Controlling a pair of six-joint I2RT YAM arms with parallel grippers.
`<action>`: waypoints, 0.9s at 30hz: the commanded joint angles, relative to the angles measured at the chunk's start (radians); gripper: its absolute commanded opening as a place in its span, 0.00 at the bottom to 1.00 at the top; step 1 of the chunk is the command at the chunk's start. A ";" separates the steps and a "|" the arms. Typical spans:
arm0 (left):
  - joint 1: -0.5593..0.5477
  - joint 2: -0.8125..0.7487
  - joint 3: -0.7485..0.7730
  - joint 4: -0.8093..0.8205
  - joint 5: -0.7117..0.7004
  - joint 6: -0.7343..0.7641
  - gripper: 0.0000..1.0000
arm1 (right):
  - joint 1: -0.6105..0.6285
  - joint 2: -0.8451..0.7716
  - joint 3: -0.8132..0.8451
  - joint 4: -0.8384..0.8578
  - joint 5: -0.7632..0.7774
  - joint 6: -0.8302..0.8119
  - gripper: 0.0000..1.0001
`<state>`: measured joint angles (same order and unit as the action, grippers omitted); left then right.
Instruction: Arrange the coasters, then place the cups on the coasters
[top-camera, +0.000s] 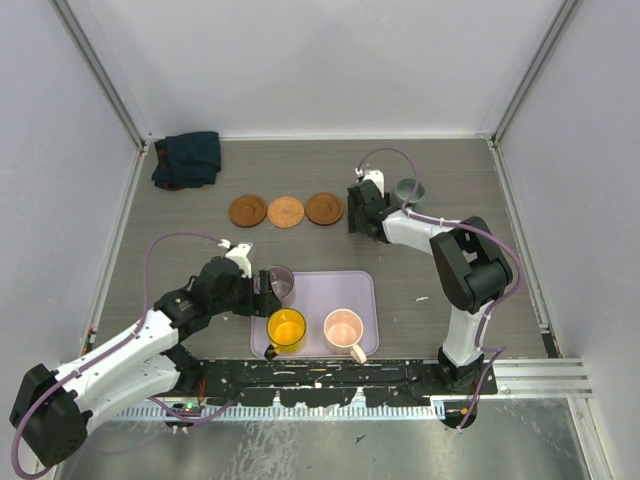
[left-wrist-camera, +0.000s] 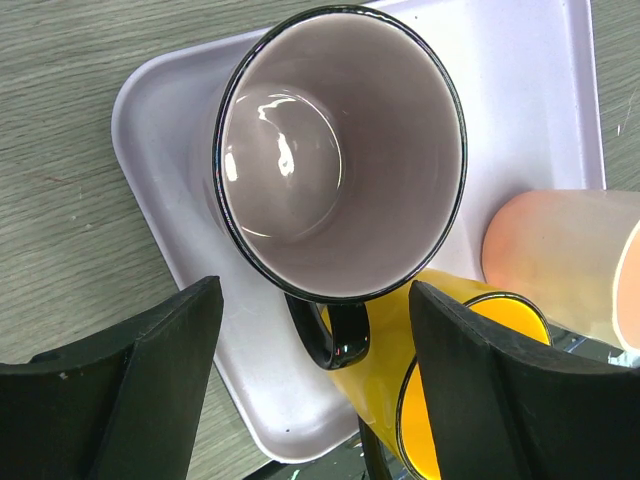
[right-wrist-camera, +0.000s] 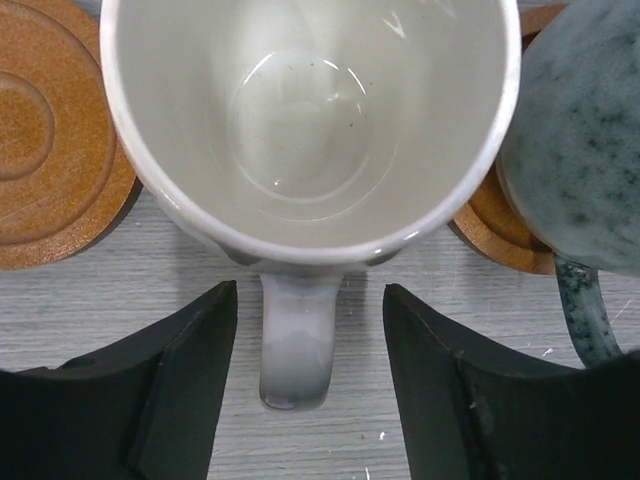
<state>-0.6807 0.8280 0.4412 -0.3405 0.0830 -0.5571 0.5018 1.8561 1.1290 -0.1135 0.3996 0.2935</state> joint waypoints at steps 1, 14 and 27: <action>-0.005 -0.027 0.004 0.026 0.016 0.008 0.76 | -0.002 -0.089 -0.020 0.013 0.009 0.025 0.68; -0.006 -0.104 -0.004 -0.031 0.027 0.017 0.80 | 0.033 -0.281 -0.132 -0.017 0.016 0.038 0.82; -0.007 0.032 -0.010 0.036 0.025 -0.001 0.70 | 0.069 -0.447 -0.186 -0.056 0.027 0.043 0.82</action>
<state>-0.6807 0.8326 0.4343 -0.3477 0.1085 -0.5606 0.5575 1.4742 0.9611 -0.1757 0.4038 0.3210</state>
